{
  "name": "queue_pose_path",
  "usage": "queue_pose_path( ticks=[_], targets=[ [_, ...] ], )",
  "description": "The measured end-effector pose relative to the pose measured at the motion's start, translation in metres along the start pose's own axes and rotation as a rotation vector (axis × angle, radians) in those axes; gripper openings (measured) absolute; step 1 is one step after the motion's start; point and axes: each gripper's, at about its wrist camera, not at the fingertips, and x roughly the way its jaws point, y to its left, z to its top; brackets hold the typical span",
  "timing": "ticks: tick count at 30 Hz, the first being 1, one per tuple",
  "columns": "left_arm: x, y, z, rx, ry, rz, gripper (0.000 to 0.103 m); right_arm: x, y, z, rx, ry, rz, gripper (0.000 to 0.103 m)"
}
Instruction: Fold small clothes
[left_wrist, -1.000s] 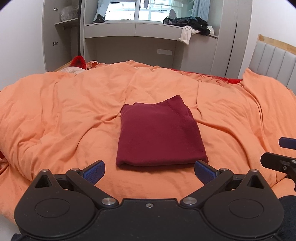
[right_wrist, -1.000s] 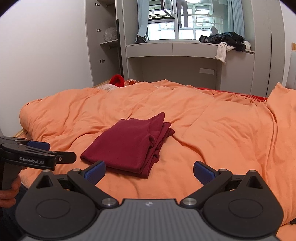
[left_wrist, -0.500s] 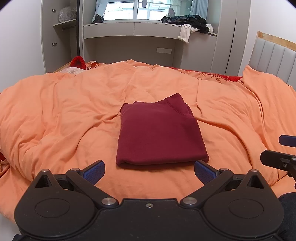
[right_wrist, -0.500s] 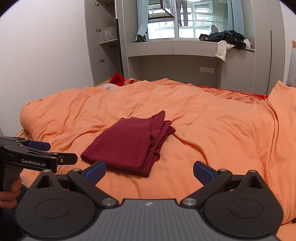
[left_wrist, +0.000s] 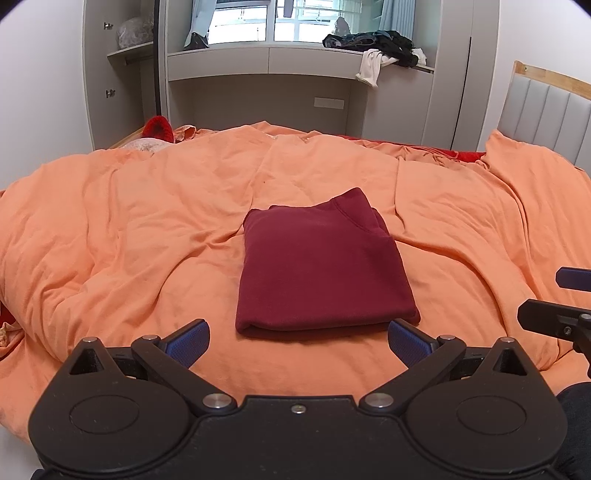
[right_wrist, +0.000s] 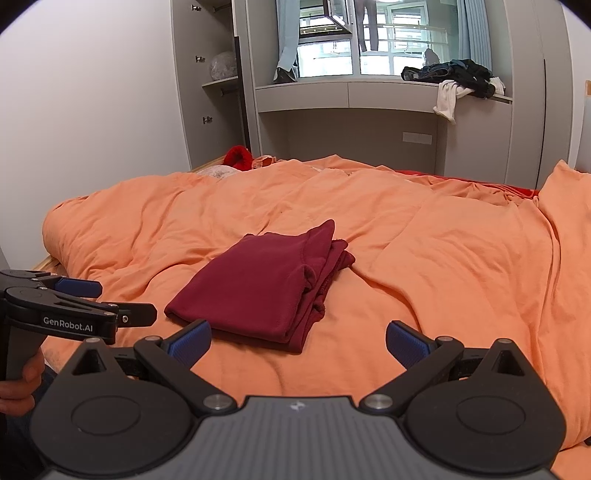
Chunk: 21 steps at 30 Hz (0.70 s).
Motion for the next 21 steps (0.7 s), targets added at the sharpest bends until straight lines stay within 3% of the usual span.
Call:
queue_pose_path(
  ticks=[12,21],
  targets=[
    [-0.003,0.002,0.002,0.002,-0.005,0.003,0.103,0.004,-0.001,0.002,-0.006,0.010,-0.006,0.103],
    [-0.005,0.005,0.002,0.014,-0.006,0.025,0.103,0.043,-0.023,0.017,0.009,0.048,0.008,0.103]
  ],
)
